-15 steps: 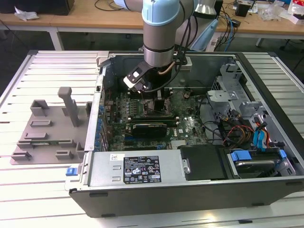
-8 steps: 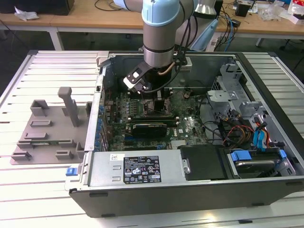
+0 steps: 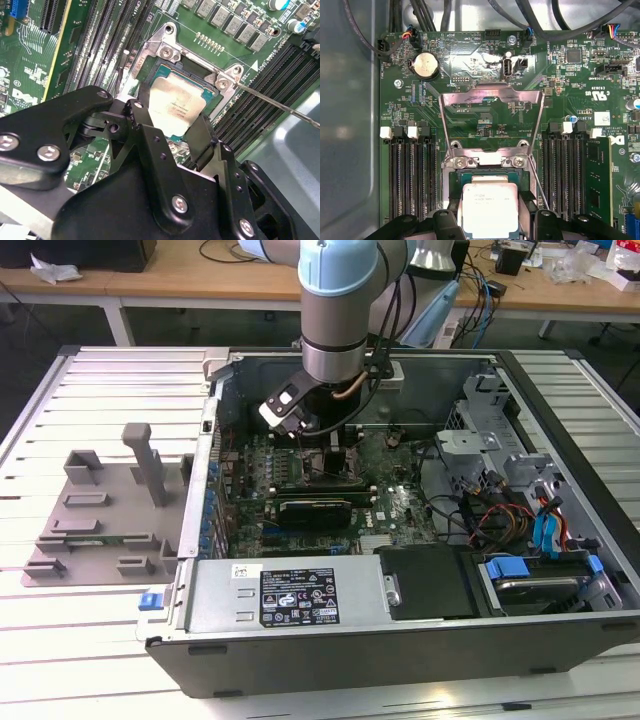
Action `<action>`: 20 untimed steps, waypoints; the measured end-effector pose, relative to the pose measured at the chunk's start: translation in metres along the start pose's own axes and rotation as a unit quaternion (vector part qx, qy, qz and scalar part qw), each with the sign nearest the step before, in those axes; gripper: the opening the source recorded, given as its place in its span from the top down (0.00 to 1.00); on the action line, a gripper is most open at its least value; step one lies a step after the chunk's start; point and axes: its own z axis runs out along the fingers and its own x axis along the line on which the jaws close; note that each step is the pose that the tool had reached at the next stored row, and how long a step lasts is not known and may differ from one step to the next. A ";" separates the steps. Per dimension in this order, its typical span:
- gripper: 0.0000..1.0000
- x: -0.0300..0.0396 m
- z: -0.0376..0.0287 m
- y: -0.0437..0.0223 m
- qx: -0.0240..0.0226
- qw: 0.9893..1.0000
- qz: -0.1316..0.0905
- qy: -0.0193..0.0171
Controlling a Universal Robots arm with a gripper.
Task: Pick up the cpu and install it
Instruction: 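Place the cpu into insertion slot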
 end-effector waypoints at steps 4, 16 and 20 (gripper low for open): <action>0.46 0.0000 0.0008 0.0000 0.000 1.000 0.000 0.000; 0.33 0.0000 0.0020 -0.0001 0.000 1.000 0.000 0.000; 0.33 0.0000 -0.0008 0.0001 0.000 1.000 0.000 0.000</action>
